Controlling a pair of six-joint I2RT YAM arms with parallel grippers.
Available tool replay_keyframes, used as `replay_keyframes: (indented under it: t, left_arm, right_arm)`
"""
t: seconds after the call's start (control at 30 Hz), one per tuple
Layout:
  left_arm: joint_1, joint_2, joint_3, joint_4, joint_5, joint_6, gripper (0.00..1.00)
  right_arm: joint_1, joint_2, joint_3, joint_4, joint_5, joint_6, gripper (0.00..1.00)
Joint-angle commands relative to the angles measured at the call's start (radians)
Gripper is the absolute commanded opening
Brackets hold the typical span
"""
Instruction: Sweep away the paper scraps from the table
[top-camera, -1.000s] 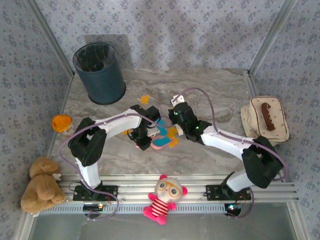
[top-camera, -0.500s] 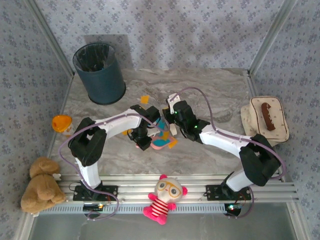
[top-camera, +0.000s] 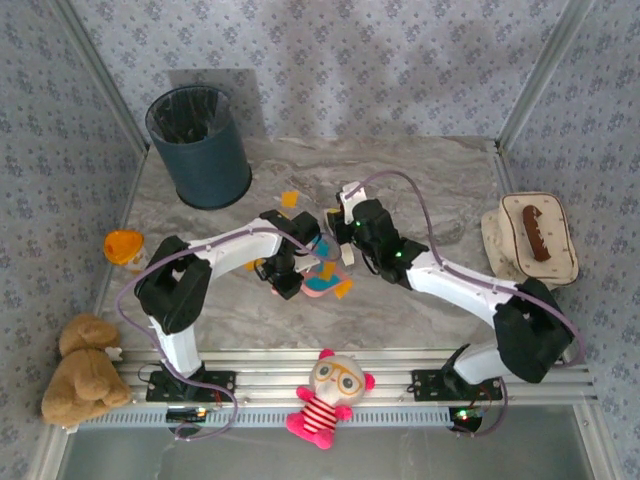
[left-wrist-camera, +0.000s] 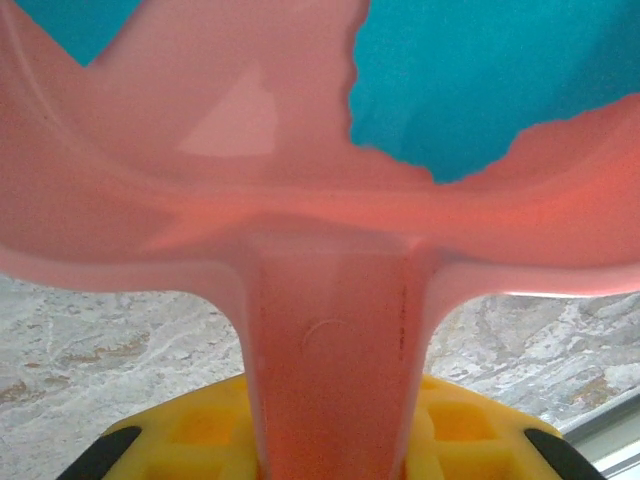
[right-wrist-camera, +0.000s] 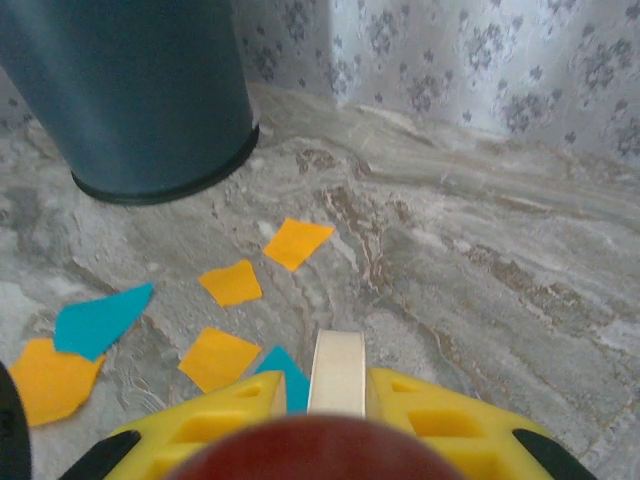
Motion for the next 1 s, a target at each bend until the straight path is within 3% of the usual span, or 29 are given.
replay_keyframes:
  t: [0.0,0.27,0.43,0.97]
  left_arm:
    - [-0.005,-0.070,-0.019,0.019,-0.017,-0.011,0.00]
    - [-0.006,-0.119,-0.042,0.033,-0.064,-0.035,0.00]
    - [-0.005,-0.181,-0.062,0.048,-0.098,-0.049,0.00]
    - [-0.004,-0.465,-0.204,0.234,-0.278,-0.169,0.00]
  right_arm:
    - [0.012,-0.067,0.002,0.021,0.039,0.006,0.00]
    - [0.008,-0.147,-0.028,-0.053,0.132,0.028,0.00]
    - [-0.028,-0.194,-0.076,-0.096,0.105,0.065,0.00]
    - [-0.161,-0.244,-0.184,-0.036,-0.234,0.150,0.00]
